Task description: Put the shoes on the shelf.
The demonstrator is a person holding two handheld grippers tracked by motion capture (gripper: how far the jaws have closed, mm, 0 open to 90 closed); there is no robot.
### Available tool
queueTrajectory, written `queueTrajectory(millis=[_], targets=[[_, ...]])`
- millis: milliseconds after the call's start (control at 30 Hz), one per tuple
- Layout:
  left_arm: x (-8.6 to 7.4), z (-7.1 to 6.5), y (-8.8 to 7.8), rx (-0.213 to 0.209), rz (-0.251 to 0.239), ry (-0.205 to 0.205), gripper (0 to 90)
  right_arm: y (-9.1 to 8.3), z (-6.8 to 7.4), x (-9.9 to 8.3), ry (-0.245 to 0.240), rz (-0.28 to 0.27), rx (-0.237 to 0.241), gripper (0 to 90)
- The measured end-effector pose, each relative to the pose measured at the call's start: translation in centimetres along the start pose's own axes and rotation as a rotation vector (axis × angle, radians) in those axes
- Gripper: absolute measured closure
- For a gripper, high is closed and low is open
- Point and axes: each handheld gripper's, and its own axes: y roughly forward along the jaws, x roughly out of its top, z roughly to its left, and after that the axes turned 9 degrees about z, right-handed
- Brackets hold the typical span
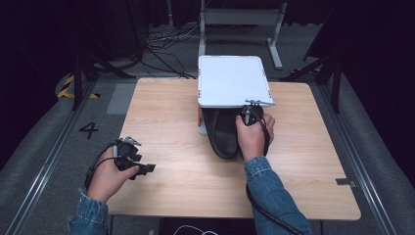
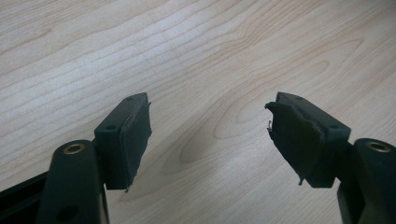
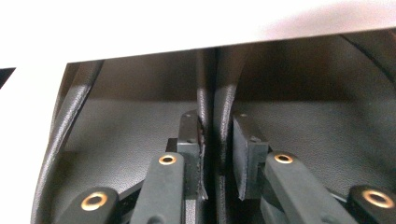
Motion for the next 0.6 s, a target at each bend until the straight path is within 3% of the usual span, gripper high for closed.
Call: queueTrajectory(millis=[233,433,600], targets=[[-0.1,0.0,-0.1,-0.004,-0.001,-0.001,29.7,1.3,0.4,0.8,0.041,-0.040,0.000,76.1],[0.4,-0.1,0.0,-0.010,-0.003,0.019,29.7,2.3,0.2,0.8,0.061,-0.028,-0.002,75.9],[0.9,-0.3,0.2,-0.016,0.002,0.029,29.7,3.4,0.2,0.4,0.049,-0.038,-0.026,74.7]])
